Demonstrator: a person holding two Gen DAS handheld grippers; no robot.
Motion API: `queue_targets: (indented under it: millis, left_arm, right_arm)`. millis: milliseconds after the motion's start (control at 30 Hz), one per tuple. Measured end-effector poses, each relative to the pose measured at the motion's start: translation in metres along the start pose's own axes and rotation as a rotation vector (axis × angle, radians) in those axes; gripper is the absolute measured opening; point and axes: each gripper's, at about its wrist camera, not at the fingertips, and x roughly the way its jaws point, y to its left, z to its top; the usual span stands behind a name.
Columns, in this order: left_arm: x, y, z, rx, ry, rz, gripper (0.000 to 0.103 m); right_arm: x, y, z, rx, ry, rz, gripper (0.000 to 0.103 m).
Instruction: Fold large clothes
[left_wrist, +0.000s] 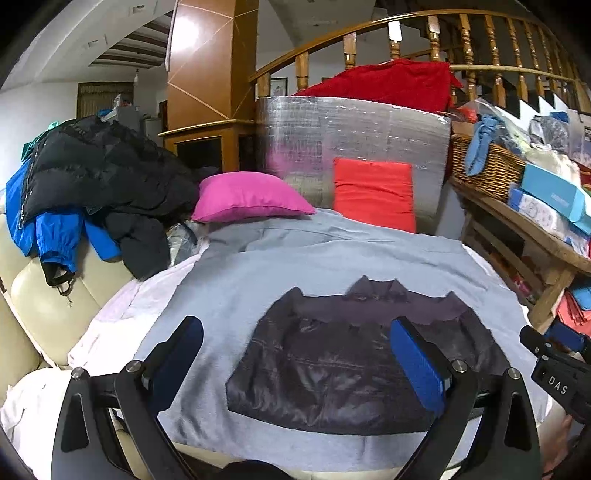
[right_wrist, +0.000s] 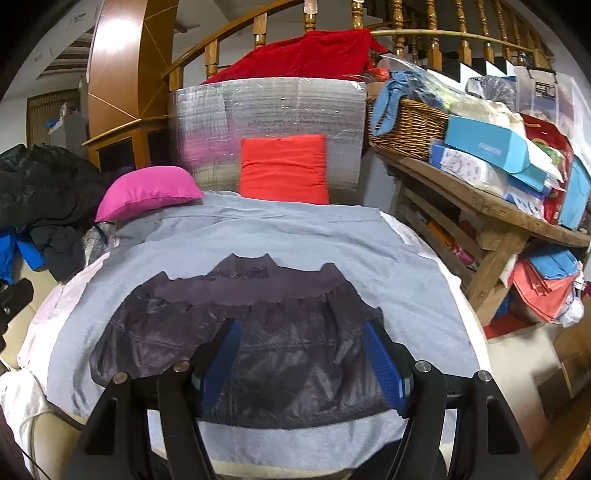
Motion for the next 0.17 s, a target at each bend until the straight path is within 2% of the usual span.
queue_targets:
  millis: [67, 167]
  left_arm:
    - [0.009, 0.002, 0.000, 0.004, -0.003, 0.011, 0.101]
    - [0.034, 0.005, -0.001, -0.006, 0.034, 0.031, 0.101]
  right_arm:
    - [0.010, 0.006, 0.003, -0.007, 0.010, 0.020, 0.072]
    - [0.036, 0.008, 0.008, 0.003, 0.049, 0.068, 0.072]
